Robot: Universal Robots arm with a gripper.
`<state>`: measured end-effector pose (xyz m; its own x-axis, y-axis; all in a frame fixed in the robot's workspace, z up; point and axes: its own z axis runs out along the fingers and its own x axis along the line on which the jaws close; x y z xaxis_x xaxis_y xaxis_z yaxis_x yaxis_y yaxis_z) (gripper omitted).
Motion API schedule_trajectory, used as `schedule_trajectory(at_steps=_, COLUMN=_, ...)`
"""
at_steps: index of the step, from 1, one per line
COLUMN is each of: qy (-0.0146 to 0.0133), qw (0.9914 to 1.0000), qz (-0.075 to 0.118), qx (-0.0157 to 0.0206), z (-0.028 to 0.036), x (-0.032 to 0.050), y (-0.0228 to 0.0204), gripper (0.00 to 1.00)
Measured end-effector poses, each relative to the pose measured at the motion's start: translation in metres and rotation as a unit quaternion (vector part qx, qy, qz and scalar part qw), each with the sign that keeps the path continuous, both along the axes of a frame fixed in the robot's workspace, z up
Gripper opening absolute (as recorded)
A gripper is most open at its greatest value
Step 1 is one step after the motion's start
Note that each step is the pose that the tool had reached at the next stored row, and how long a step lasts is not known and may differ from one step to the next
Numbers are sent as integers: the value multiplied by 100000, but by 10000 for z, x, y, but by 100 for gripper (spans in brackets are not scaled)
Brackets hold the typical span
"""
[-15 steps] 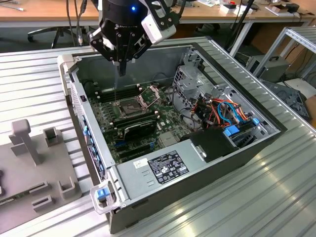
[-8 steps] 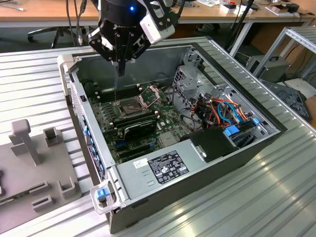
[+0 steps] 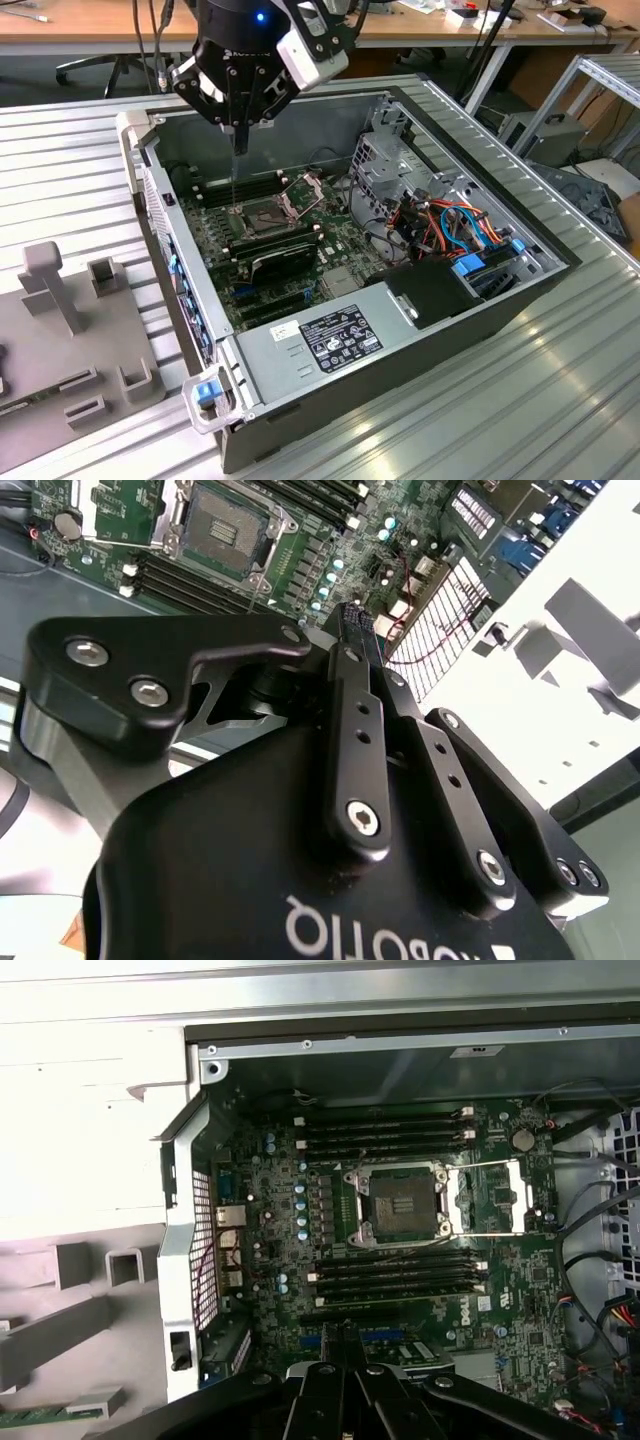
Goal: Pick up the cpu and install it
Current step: 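Reach for the cpu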
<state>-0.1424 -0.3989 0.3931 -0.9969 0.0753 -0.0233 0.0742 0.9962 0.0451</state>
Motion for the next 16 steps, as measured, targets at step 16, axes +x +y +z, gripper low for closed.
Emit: schedule_trajectory(at_steps=16, qy=2, qw=100000, qz=0, qx=0, z=-1, x=-136, y=0, gripper=11)
